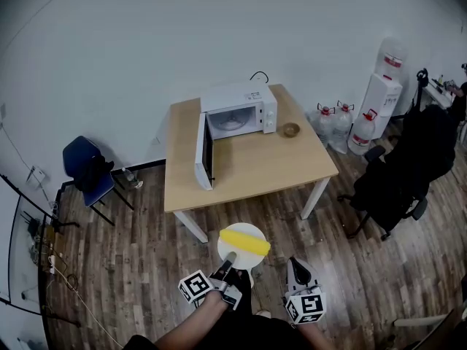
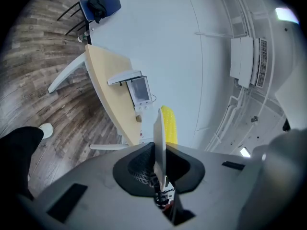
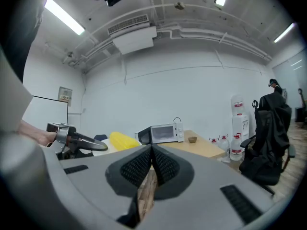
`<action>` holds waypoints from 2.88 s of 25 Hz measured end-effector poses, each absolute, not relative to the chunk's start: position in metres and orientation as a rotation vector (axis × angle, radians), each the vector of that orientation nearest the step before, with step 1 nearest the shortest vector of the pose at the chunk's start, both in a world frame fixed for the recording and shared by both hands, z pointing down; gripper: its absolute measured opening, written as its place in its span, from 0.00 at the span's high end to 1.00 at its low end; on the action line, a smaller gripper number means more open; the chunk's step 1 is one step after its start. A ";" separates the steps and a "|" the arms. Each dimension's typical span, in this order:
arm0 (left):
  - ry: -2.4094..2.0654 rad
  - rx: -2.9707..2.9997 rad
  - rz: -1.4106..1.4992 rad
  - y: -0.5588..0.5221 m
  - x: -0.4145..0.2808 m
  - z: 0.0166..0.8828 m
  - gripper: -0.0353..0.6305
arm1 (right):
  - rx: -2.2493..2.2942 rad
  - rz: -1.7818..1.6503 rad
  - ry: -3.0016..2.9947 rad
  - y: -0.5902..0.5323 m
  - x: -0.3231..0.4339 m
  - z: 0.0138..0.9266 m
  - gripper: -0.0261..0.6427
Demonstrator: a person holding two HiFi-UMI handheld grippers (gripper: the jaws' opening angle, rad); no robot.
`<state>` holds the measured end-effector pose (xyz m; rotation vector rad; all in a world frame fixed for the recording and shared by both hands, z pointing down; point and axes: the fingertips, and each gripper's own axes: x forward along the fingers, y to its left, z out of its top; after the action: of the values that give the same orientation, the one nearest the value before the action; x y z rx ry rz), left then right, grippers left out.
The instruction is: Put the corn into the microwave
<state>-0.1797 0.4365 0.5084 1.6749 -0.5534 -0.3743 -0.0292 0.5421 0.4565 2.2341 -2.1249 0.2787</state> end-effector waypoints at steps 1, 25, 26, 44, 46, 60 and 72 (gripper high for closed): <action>-0.553 1.675 -0.366 0.430 -0.176 0.511 0.91 | 2.239 0.288 -2.114 0.538 -0.025 0.459 0.87; -0.509 1.660 -0.290 0.192 -0.082 0.532 0.91 | 2.199 0.405 -1.924 0.306 0.082 0.474 0.87; -0.504 1.664 -0.282 0.184 -0.079 0.532 0.91 | 2.202 0.407 -1.920 0.298 0.084 0.472 0.87; -0.455 1.628 -0.281 0.084 -0.035 0.535 0.91 | 2.247 0.361 -1.917 0.181 0.111 0.455 0.87; -0.469 1.610 -0.297 0.074 -0.030 0.538 0.91 | 2.240 0.359 -1.935 0.169 0.116 0.456 0.87; -0.629 1.591 -0.378 -0.017 0.014 0.559 0.91 | 2.068 0.363 -2.146 0.063 0.157 0.467 0.87; -0.806 1.560 -0.472 -0.105 0.027 0.594 0.91 | 1.912 0.439 -2.251 -0.022 0.190 0.501 0.87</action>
<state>0.0267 -0.1048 0.5938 1.5599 -0.8064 -0.4719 0.1895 -0.0218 0.5007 1.9119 -2.2513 0.4388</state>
